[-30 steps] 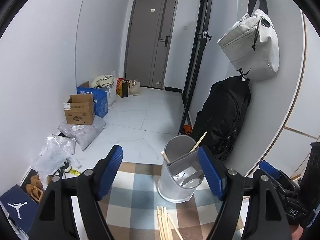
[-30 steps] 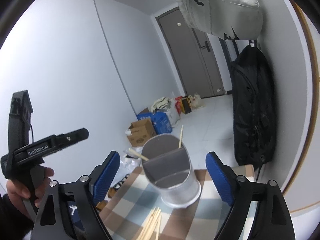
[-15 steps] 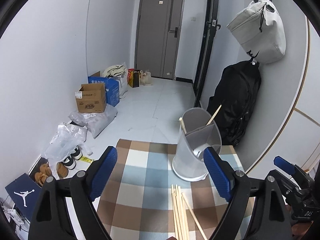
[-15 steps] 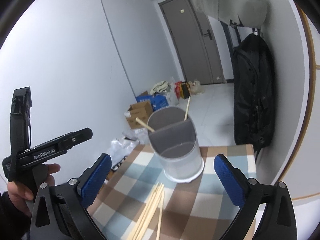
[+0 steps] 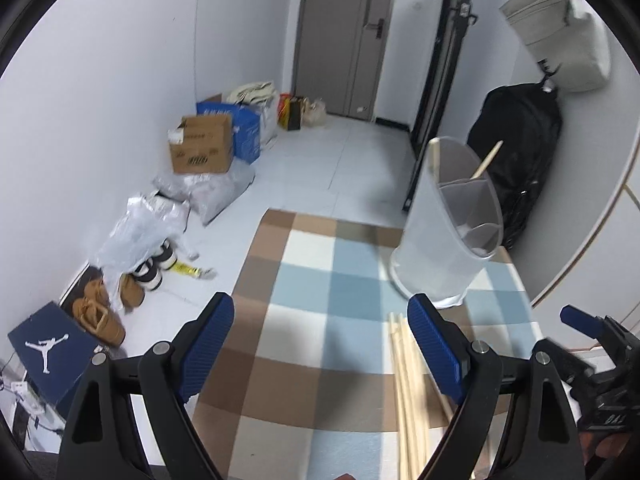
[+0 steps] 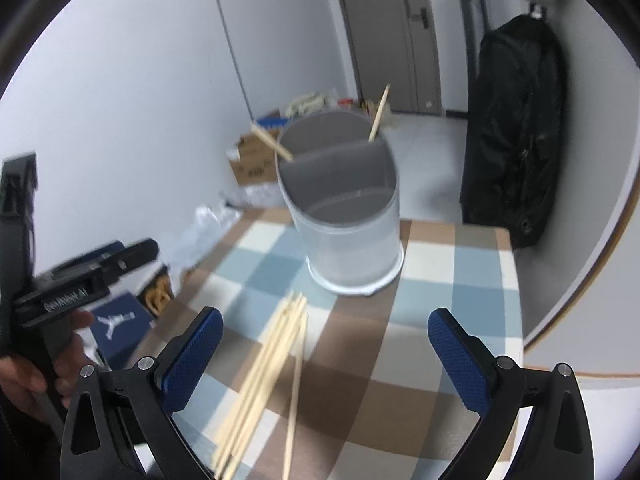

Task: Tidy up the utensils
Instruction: 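Move the right tool back down and grasp another chopstick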

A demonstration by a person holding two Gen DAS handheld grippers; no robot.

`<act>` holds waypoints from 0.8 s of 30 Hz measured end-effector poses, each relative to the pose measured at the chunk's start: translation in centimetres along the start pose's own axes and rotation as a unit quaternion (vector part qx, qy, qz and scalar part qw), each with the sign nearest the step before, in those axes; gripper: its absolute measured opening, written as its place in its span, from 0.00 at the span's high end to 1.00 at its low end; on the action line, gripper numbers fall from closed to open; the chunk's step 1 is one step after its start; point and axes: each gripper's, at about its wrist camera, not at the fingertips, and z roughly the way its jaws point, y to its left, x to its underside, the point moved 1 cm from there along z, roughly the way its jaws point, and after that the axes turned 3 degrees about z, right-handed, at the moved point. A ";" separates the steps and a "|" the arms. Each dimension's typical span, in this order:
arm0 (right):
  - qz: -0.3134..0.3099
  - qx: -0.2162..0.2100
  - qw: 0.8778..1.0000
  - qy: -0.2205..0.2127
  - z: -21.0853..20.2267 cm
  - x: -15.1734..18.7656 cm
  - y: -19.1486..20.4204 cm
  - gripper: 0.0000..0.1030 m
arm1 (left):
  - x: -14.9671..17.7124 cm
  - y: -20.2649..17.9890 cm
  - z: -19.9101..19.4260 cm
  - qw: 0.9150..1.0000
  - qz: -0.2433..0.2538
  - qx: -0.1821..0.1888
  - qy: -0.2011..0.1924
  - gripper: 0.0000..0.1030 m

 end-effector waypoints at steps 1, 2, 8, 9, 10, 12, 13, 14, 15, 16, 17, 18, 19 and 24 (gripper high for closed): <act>-0.005 0.003 1.000 0.009 0.6 0.1 0.2 0.00 | 0.0 0.3 0.2 1.000 -0.006 0.002 0.005 0.17; -0.011 0.006 1.000 0.021 1.4 0.3 0.5 0.01 | 0.0 0.4 0.4 1.000 -0.008 0.002 0.010 0.17; -0.041 0.010 0.994 0.103 6.5 0.6 1.7 0.29 | 0.1 1.1 1.3 0.999 -0.012 -0.006 0.038 0.17; -0.041 0.011 0.992 0.117 7.3 0.7 1.8 0.33 | 0.2 1.3 1.4 0.999 -0.014 -0.005 0.041 0.17; -0.039 0.012 0.991 0.128 8.0 0.7 1.9 0.38 | 0.2 1.5 1.5 0.999 -0.018 -0.005 0.045 0.17; -0.036 0.016 0.987 0.155 9.7 0.8 2.0 0.44 | 0.2 2.0 1.7 0.998 -0.026 -0.001 0.053 0.17; -0.038 0.019 0.986 0.163 10.4 1.0 2.0 0.47 | 0.2 2.2 1.8 0.998 -0.030 0.000 0.056 0.17; -0.042 0.024 0.984 0.170 11.0 1.1 2.1 0.49 | 0.1 2.4 1.8 0.998 -0.033 0.002 0.056 0.17; -0.044 0.029 0.983 0.178 11.7 1.2 2.2 0.50 | 0.1 2.6 1.9 0.998 -0.034 0.001 0.057 0.17; -0.043 0.033 0.981 0.184 12.2 1.3 2.2 0.56 | 0.0 2.7 2.0 0.998 -0.034 -0.001 0.058 0.17; -0.042 0.035 0.981 0.187 12.5 1.2 2.2 0.60 | 0.0 2.9 2.0 0.998 -0.034 -0.001 0.059 0.17; -0.039 0.038 0.980 0.190 12.9 1.2 2.2 0.61 | 0.0 3.0 2.1 0.998 -0.035 0.000 0.060 0.17; -0.038 0.042 0.980 0.192 13.1 1.2 2.2 0.62 | -0.1 3.1 2.2 0.997 -0.036 0.000 0.061 0.17; -0.044 0.058 0.979 0.192 13.5 0.9 2.7 0.76 | -0.3 3.3 1.8 0.998 -0.032 0.001 0.053 0.17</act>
